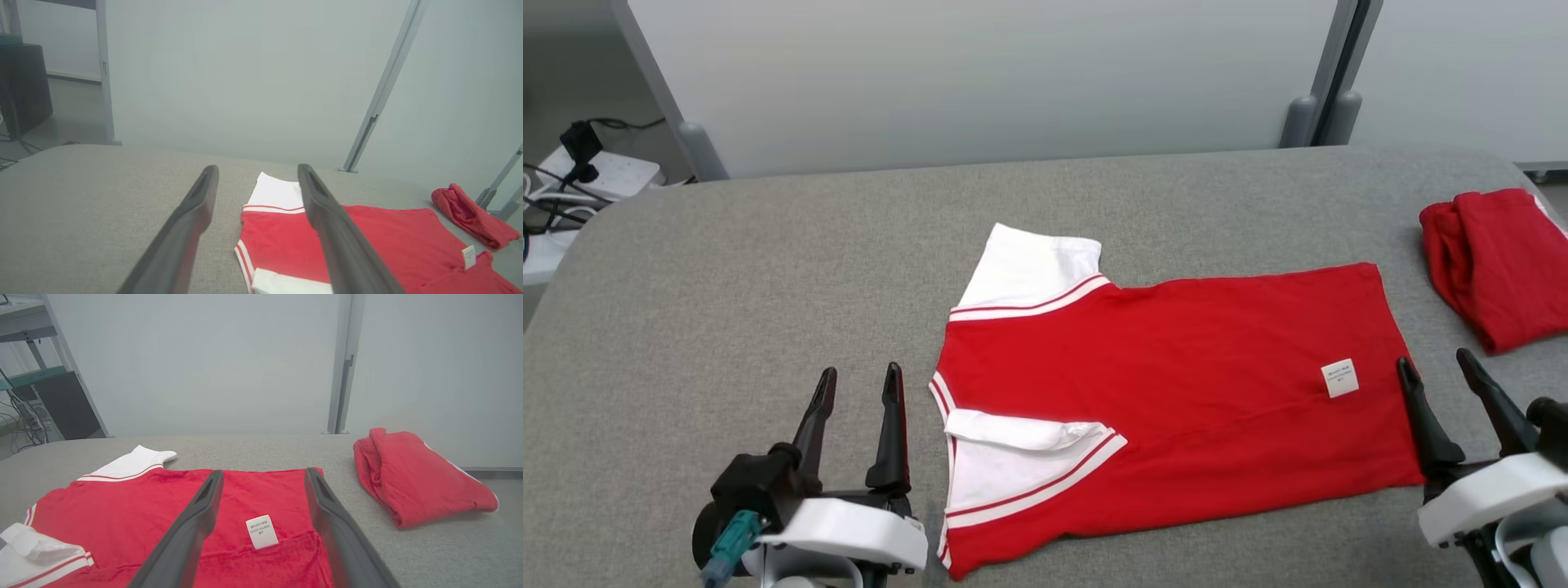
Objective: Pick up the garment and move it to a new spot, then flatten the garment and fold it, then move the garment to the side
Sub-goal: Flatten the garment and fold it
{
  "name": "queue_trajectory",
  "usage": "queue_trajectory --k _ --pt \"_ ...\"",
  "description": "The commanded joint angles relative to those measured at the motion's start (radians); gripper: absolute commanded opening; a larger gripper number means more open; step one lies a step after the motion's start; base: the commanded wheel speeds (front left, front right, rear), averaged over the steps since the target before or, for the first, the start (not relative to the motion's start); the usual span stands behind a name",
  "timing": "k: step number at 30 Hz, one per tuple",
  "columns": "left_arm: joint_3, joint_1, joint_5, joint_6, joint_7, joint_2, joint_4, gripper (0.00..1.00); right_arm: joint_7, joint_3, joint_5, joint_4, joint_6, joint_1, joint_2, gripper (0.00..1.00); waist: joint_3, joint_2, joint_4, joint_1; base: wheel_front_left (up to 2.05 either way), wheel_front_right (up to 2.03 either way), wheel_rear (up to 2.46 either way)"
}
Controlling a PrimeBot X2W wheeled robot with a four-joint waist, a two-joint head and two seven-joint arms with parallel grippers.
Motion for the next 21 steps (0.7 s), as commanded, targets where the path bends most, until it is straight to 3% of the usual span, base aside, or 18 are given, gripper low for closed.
queue_trajectory --k 1,10,21 --pt "0.053 -0.005 0.028 -0.019 -0.013 -0.004 -0.040 1.00 -0.013 -0.001 -0.017 -0.044 0.000 0.018 -0.009 1.00 -0.011 0.0000 -0.004 0.0001 0.00 0.00 0.00" --pt "0.147 0.077 0.134 -0.120 -0.013 -0.067 -0.052 1.00 -0.013 -0.056 -0.062 -0.105 0.000 0.122 0.029 1.00 -0.024 0.0000 -0.011 0.0001 0.00 0.00 0.00" --pt "0.202 0.047 0.193 -0.171 -0.013 -0.096 -0.021 1.00 -0.013 -0.073 -0.061 -0.117 0.000 0.120 0.018 1.00 0.000 0.0000 -0.023 0.0001 0.00 0.00 0.00"
